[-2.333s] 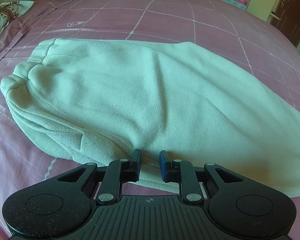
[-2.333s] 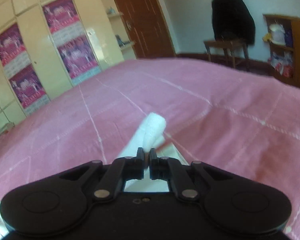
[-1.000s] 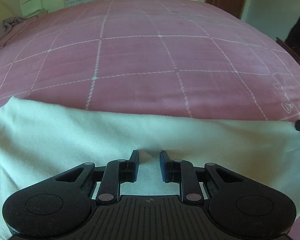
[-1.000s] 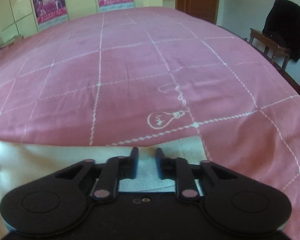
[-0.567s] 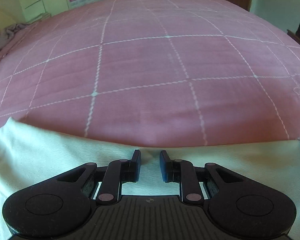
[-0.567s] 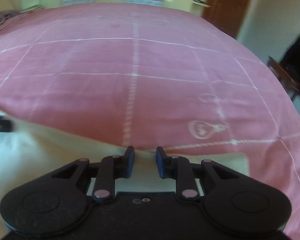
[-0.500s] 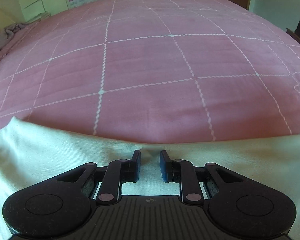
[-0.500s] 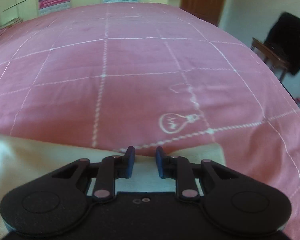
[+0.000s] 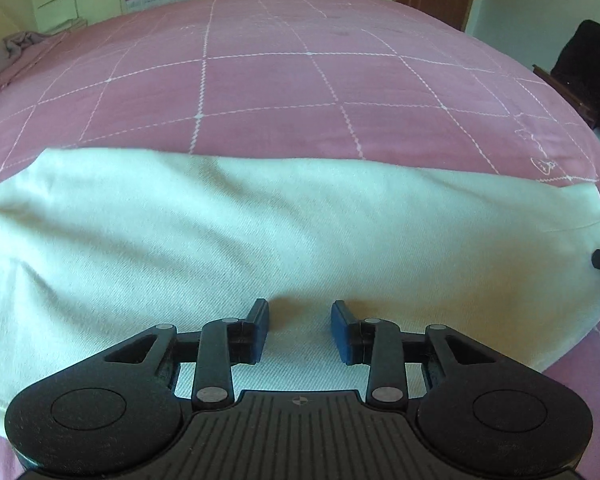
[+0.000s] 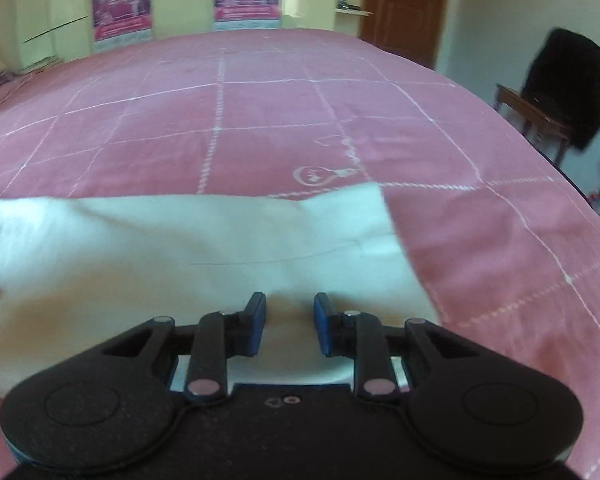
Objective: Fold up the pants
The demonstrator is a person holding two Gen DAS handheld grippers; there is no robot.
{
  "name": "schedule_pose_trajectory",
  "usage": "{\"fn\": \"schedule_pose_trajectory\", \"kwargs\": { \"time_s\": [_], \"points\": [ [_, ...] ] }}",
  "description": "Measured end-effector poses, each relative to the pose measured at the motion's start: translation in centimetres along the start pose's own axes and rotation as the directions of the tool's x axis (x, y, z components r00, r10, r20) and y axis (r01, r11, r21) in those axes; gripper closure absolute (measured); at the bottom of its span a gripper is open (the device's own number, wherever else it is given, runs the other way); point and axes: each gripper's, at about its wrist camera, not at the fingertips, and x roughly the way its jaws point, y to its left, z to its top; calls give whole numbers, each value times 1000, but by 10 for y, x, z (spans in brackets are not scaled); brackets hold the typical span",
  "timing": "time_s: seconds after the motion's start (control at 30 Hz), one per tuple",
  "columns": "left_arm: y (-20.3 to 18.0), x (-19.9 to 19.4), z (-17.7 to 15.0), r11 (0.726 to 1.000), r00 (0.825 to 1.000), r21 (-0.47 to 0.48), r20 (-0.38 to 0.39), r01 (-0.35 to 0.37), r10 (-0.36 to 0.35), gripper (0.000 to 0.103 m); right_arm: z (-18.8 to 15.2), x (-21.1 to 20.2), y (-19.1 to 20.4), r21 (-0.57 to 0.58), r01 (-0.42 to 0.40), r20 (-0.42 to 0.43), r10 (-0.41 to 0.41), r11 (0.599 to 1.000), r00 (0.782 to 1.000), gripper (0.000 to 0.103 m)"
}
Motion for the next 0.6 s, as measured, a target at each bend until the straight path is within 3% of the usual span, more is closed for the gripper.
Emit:
{"fn": "schedule_pose_trajectory", "kwargs": {
  "time_s": [0.07,0.17,0.23,0.27,0.3,0.4,0.47,0.6],
  "points": [
    [7,-9,-10,999,999,-11,8,-32,32,68,-1,-10,-9,53,36,-8,-35,998,999,79],
    [12,-22,-27,998,998,-34,27,-57,58,68,-10,-35,1,32,23,54,-25,999,998,67],
    [12,-26,-40,998,998,-18,25,-60,61,67,-20,-36,12,-11,57,64,-56,998,996,38],
    [12,-27,-44,998,998,-2,29,-64,64,67,-25,-28,13,-18,84,31,-83,996,996,36],
    [13,-29,-46,998,997,6,32,-64,63,67,-25,-16,10,-5,83,-27,-83,997,996,36],
    [21,-38,-43,998,999,-51,14,-48,49,67,-21,-17,-2,140,63,-28,-60,988,998,40],
    [20,-46,-41,997,998,-65,33,-46,48,67,-27,-32,0,191,26,27,-31,981,999,45],
    [8,-40,-44,999,999,-36,22,-34,35,67,-32,-56,18,120,35,160,-54,992,986,44]
  ]
}}
